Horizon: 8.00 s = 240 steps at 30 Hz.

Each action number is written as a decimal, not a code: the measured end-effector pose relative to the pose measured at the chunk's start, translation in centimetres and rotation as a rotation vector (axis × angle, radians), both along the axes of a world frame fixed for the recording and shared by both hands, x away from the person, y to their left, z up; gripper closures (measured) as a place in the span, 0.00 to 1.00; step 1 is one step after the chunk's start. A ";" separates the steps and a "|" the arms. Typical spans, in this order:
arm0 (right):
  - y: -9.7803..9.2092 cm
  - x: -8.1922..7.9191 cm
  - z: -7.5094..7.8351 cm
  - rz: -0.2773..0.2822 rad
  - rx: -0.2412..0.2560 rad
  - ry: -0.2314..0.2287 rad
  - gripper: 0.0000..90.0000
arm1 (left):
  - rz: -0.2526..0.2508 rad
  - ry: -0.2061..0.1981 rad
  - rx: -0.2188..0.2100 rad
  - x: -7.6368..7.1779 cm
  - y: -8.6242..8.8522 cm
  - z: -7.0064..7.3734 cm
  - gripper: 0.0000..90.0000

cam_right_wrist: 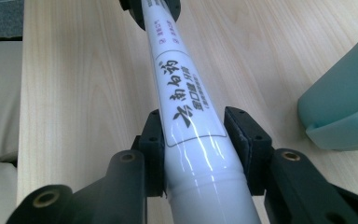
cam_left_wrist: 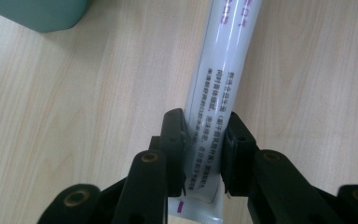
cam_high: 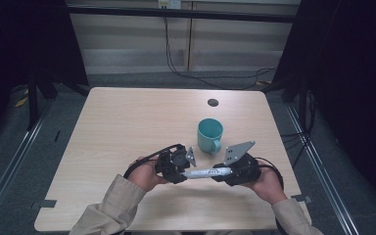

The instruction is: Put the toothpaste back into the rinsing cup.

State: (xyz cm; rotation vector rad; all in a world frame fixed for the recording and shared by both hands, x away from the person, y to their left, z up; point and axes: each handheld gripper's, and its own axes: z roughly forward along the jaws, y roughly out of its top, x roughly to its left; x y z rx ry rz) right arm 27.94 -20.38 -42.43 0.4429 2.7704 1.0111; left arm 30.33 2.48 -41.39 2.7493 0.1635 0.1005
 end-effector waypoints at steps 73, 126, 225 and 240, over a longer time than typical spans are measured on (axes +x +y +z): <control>4.0 1.0 0.0 0.047 -0.173 0.108 0.72 | -0.062 -0.022 0.079 -0.5 -1.8 0.5 0.83; -0.9 1.4 0.4 -0.167 0.119 0.088 0.85 | 0.228 0.003 -0.392 0.7 6.4 -1.8 0.26; 2.9 1.9 -1.4 -0.210 0.520 0.088 0.85 | 0.348 0.105 -0.857 3.4 5.4 3.1 0.52; 2.8 1.6 -1.0 -0.196 0.540 0.080 0.83 | 0.337 0.143 -0.821 3.2 4.3 4.6 0.73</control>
